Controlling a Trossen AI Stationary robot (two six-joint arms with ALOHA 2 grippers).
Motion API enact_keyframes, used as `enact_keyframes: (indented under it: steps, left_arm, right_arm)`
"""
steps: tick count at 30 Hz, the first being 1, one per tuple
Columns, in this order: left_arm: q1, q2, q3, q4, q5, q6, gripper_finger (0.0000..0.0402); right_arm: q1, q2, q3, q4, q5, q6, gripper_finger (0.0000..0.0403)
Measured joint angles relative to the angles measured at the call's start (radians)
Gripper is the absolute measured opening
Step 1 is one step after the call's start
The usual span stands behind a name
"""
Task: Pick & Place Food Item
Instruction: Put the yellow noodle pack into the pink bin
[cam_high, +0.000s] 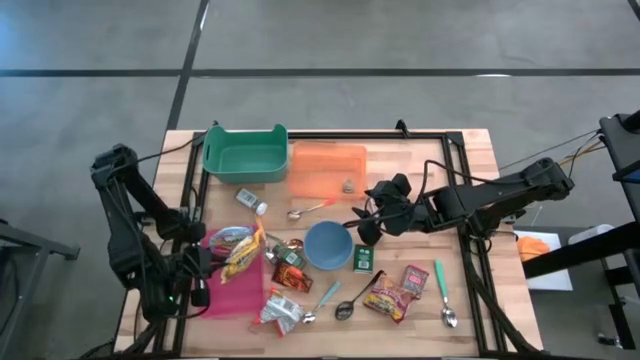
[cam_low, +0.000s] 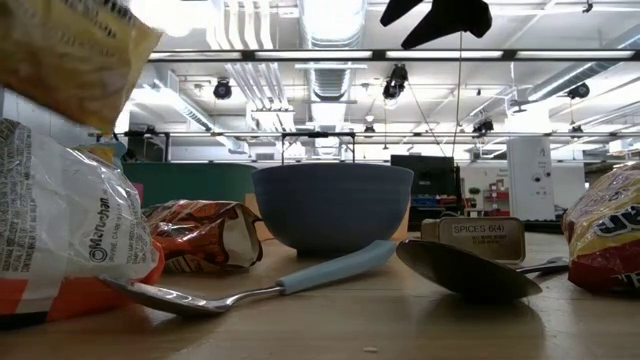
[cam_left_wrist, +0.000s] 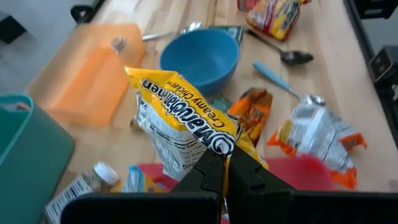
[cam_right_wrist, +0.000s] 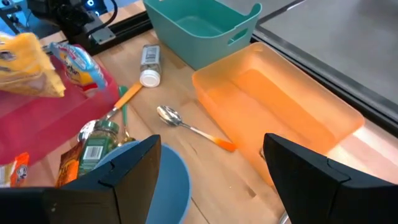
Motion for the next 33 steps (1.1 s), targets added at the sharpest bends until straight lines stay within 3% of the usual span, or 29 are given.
enact_keyframes:
  steps: [13,33]
  left_arm:
    - [-0.105,-0.001,-0.167,0.04,0.0,-0.176,0.0]
    - [-0.109,-0.001,-0.315,0.11,0.041,-0.358,0.0]
  right_arm:
    - [0.012,0.0,-0.013,0.003,0.0,0.0,0.028]
    - [0.012,0.0,-0.07,0.061,0.0,0.0,0.028]
